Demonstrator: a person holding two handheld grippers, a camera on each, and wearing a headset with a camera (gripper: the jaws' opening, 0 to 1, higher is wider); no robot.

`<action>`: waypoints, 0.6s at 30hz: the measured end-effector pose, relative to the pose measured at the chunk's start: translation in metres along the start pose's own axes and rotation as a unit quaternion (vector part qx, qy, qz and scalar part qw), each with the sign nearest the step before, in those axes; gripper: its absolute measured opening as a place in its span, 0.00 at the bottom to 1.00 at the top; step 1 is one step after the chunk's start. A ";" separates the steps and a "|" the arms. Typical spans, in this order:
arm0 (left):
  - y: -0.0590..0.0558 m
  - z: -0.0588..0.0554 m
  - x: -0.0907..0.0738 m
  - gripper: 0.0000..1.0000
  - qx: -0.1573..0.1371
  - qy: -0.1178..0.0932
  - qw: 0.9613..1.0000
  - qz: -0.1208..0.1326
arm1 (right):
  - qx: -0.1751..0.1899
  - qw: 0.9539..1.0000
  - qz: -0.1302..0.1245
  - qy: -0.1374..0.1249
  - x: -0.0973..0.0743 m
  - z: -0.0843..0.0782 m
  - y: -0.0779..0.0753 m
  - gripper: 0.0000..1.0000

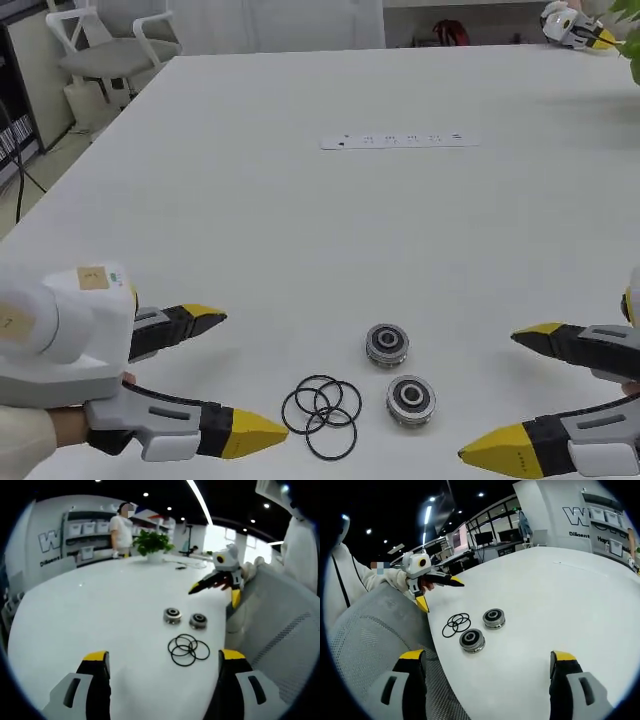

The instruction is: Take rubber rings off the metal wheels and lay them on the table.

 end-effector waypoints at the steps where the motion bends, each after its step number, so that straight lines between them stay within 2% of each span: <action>1: 0.000 0.000 0.000 0.91 0.000 0.001 1.000 0.000 | 0.001 1.000 0.000 -0.001 0.000 0.000 0.000 1.00; 18: -0.002 -0.001 0.000 0.90 0.001 0.006 1.000 0.000 | 0.009 1.000 0.001 0.005 0.001 -0.003 0.001 1.00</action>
Point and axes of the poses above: the centre of the closed fingertips' face, and the gripper's own axes: x roughly forward along the fingers, y roughly to its left, z roughly out of its top, the point moved 5 cm from there along -x, roughly backward along the fingers, and after that the axes turned 15 degrees about -y, right-handed, at the moved point
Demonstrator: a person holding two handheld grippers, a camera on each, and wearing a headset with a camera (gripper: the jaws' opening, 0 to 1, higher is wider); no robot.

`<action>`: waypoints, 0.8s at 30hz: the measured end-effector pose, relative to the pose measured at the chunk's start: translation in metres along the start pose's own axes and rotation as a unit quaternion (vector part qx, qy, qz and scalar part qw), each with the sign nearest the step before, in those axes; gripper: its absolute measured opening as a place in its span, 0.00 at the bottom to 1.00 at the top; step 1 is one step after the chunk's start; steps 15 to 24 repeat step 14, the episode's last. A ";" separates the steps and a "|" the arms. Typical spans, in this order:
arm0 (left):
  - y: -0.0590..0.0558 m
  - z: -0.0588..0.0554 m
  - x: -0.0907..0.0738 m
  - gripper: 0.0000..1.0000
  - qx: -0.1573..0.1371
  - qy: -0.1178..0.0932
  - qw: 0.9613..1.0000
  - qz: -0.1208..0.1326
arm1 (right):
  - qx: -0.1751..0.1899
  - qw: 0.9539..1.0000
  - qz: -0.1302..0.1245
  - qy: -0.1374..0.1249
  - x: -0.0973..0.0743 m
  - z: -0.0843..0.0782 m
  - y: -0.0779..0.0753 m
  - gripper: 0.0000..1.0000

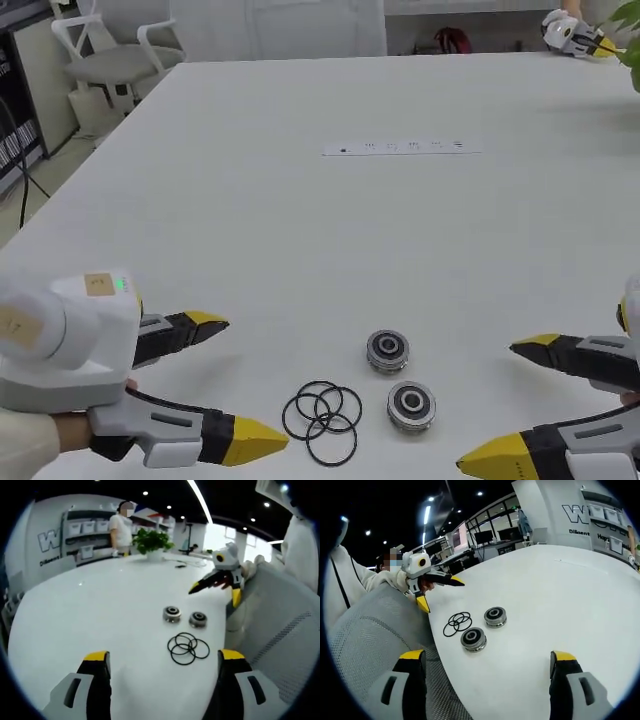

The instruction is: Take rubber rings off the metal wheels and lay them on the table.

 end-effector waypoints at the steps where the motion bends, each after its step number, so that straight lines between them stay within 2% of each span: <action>1: 0.000 0.000 0.000 0.90 0.000 -0.001 1.000 0.001 | 0.001 1.000 0.000 0.001 0.000 -0.001 0.000 1.00; 24: 0.000 0.000 -0.001 0.89 0.002 0.002 1.000 0.002 | 0.011 1.000 0.001 0.003 0.000 -0.003 0.001 1.00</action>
Point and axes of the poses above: the centre of the closed fingertips' face, and the gripper's own axes: x roughly forward along the fingers, y roughly to its left, z roughly out of its top, the point moved 5 cm from there along -x, roughly backward along the fingers, and after that the axes turned 15 degrees about -y, right-handed, at the moved point
